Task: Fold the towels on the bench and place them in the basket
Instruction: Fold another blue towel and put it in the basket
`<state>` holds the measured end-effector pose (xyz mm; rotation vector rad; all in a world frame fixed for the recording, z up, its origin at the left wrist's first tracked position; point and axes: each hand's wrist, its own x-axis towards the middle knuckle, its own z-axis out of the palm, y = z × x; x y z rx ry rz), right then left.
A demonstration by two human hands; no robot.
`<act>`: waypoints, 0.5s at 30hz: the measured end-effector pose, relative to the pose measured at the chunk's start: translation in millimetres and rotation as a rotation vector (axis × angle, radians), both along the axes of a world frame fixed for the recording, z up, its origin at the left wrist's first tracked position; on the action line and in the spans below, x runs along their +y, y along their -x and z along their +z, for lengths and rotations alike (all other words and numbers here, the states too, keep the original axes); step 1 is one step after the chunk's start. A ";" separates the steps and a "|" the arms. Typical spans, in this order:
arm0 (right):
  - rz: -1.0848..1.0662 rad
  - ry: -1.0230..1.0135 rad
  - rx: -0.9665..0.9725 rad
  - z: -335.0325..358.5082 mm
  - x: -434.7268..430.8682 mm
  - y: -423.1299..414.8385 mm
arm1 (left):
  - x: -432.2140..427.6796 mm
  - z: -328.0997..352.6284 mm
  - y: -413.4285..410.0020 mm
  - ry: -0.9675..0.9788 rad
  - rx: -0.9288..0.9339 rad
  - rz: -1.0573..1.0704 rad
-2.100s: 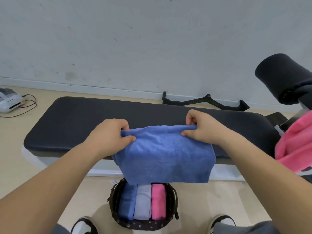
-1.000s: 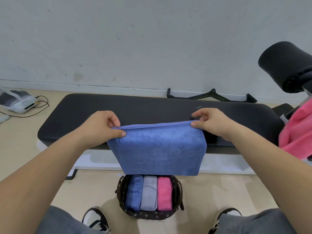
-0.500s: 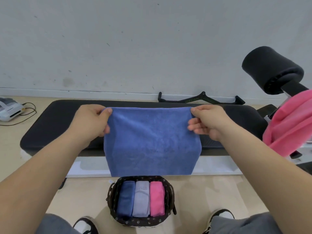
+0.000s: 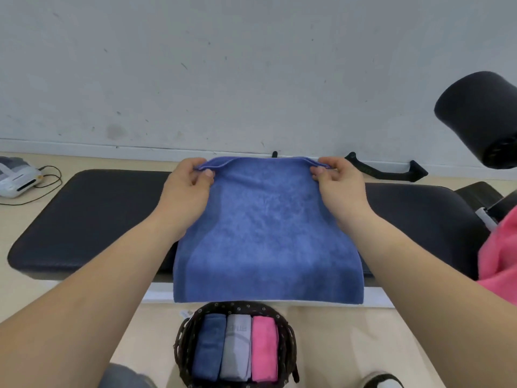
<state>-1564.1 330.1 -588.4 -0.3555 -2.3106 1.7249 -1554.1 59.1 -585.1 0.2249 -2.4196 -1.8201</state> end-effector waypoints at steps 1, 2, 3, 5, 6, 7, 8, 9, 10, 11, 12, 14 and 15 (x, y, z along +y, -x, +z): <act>0.057 -0.052 -0.010 -1.4 0.7 -1.3 | -2.6 -2.4 0.3 0.059 -0.032 -0.061; 0.115 -0.109 -0.022 -2.3 1.4 -3.3 | -5.4 -4.9 -0.2 0.138 -0.042 -0.121; 0.162 -0.178 -0.035 -1.4 2.0 -5.7 | -8.6 -6.1 -1.4 0.254 -0.029 -0.172; 0.220 -0.359 -0.038 5.8 0.7 -12.8 | -12.6 -3.0 -9.5 0.524 0.056 -0.241; 0.245 -0.448 -0.029 9.8 -1.2 -16.9 | -12.8 0.0 -16.0 0.628 0.116 -0.261; 0.283 -0.514 -0.025 15.1 -5.0 -23.3 | -11.5 3.1 -24.0 0.693 0.171 -0.285; 0.334 -0.560 -0.039 18.9 -10.3 -31.3 | -8.9 5.7 -33.9 0.732 0.219 -0.315; 0.403 -0.604 -0.059 22.1 -16.6 -41.6 | -6.6 6.9 -45.2 0.771 0.250 -0.359; 0.481 -0.665 -0.075 23.6 -23.5 -52.7 | -3.9 6.9 -56.9 0.824 0.278 -0.415; 0.562 -0.745 -0.087 23.4 -30.5 -64.0 | -2.2 4.1 -67.1 0.891 0.294 -0.475; 0.643 -0.835 -0.105 21.2 -37.1 -74.7 | -0.5 0.2 -76.3 0.950 0.293 -0.531; 0.769 -1.023 -0.201 14.5 -48.2 -96.3 | 0.5 -8.0 -93.1 1.029 0.294 -0.604; 0.797 -1.120 -0.256 9.4 -51.3 -105.5 | -1.3 -13.5 -99.0 1.065 0.310 -0.617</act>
